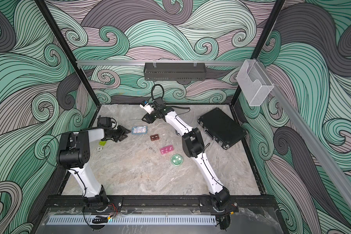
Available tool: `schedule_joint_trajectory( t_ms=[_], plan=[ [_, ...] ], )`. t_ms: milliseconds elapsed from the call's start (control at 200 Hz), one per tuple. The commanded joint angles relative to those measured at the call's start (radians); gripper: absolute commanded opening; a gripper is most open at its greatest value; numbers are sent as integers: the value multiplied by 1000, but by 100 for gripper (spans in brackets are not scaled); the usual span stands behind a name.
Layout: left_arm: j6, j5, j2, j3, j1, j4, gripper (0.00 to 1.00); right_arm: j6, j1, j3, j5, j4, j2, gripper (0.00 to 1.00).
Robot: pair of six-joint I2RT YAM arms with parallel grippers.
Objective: Close pillboxes
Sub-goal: Close the lid on the pillbox.
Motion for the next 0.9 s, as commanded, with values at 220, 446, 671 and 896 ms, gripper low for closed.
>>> schedule_joint_trajectory(
  t_ms=[220, 446, 671, 896],
  plan=[
    [-22, 27, 53, 51, -32, 31, 43, 16, 0, 53, -45, -15, 49, 53],
    [0, 21, 75, 77, -40, 0, 40, 35, -1, 66, -58, -6, 72, 52],
    [4, 22, 88, 86, -48, -5, 38, 42, 0, 64, -89, 1, 77, 49],
    [2, 19, 95, 89, -56, -2, 35, 29, 0, 32, -111, -4, 68, 41]
  ],
)
